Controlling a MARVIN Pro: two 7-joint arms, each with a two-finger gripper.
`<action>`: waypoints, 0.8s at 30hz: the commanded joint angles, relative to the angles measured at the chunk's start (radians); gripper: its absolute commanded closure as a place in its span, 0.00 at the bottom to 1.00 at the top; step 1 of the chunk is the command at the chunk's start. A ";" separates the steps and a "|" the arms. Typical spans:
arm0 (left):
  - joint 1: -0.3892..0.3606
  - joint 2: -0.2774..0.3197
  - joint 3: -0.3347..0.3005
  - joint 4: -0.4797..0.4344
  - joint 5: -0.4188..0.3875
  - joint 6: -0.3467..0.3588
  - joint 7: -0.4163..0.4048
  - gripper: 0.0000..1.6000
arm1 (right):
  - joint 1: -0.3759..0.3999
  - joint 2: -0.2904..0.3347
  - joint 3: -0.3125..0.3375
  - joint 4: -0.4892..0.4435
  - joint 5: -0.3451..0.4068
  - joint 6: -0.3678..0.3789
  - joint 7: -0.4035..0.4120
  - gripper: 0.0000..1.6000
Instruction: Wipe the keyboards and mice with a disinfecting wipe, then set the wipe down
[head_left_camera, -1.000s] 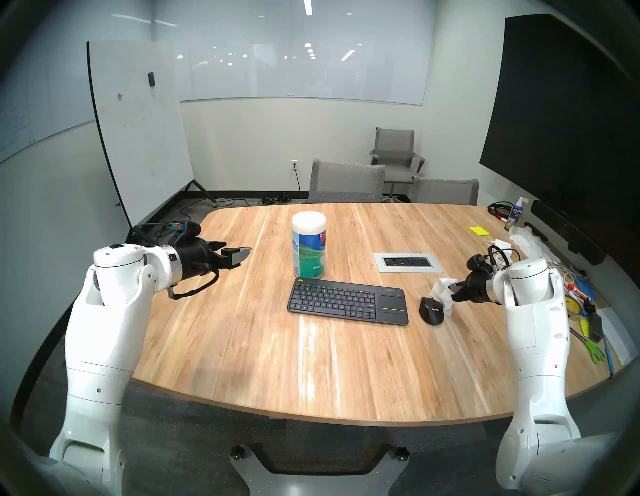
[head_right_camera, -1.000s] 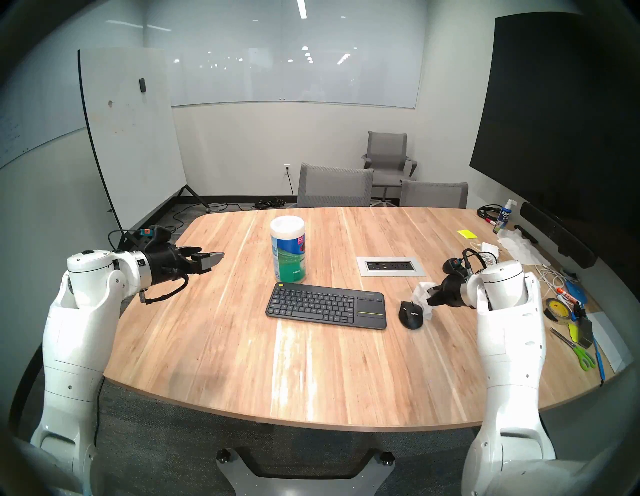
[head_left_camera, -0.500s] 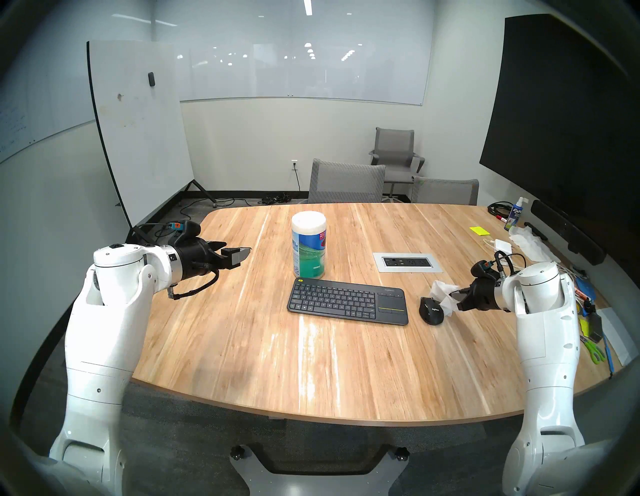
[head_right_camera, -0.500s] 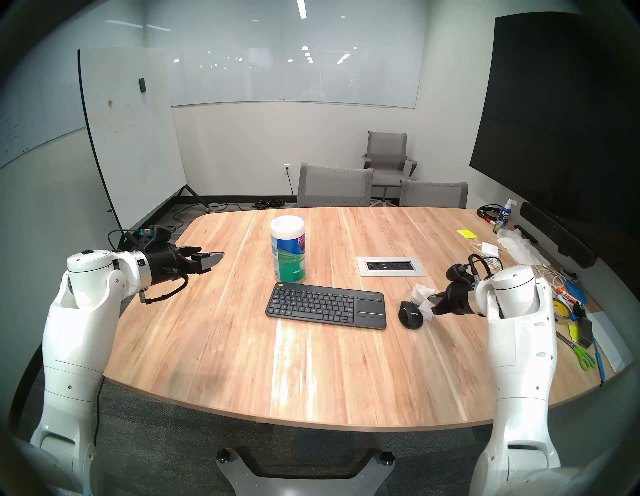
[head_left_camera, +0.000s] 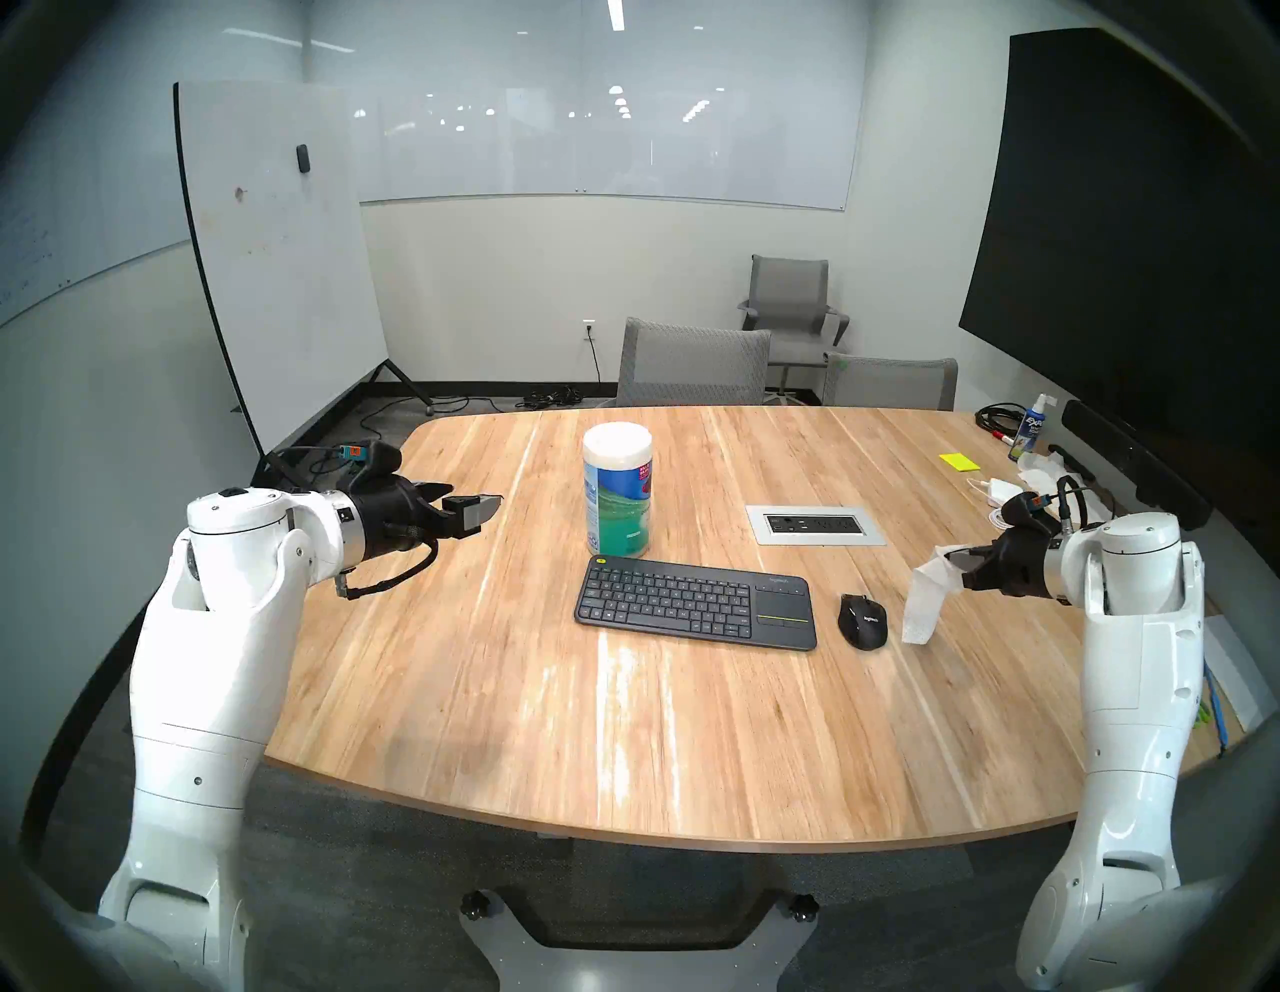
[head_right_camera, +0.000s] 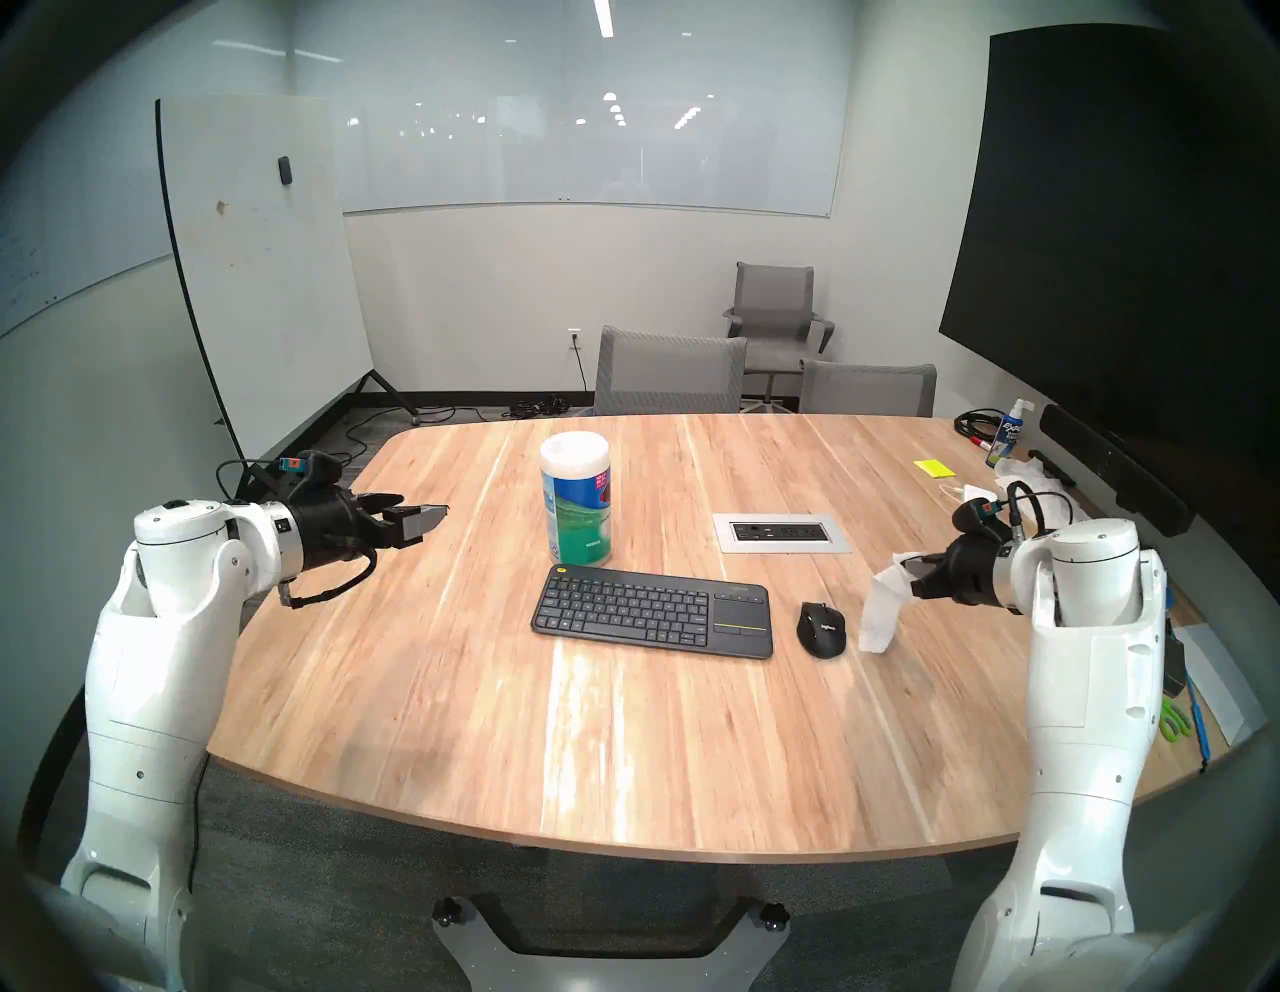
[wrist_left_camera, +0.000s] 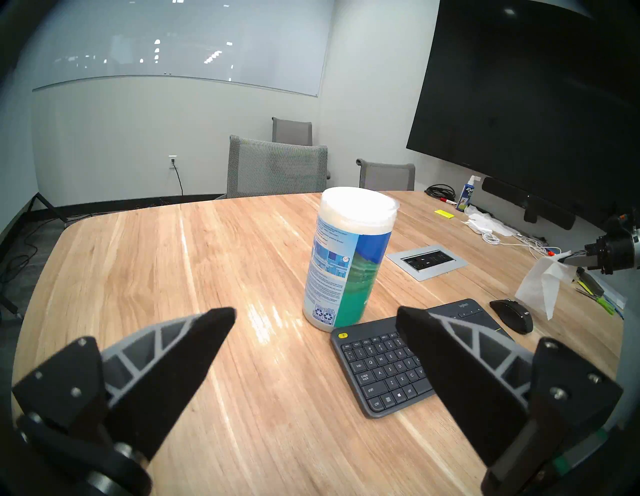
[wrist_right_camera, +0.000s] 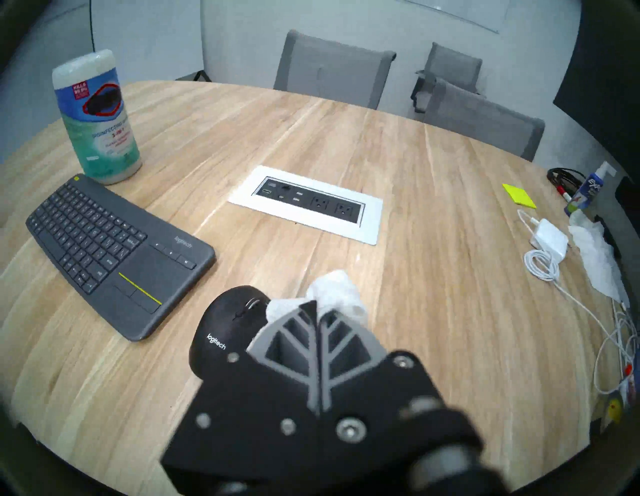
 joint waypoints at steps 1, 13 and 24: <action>-0.013 -0.001 -0.002 -0.022 -0.002 -0.004 0.000 0.00 | -0.015 0.062 0.033 -0.053 0.141 0.054 0.097 1.00; -0.014 0.000 -0.002 -0.020 -0.002 -0.004 -0.001 0.00 | -0.164 0.140 0.049 -0.128 0.416 0.080 0.024 1.00; -0.014 -0.001 -0.002 -0.021 -0.002 -0.004 -0.001 0.00 | -0.266 0.186 0.033 -0.187 0.663 0.149 -0.014 1.00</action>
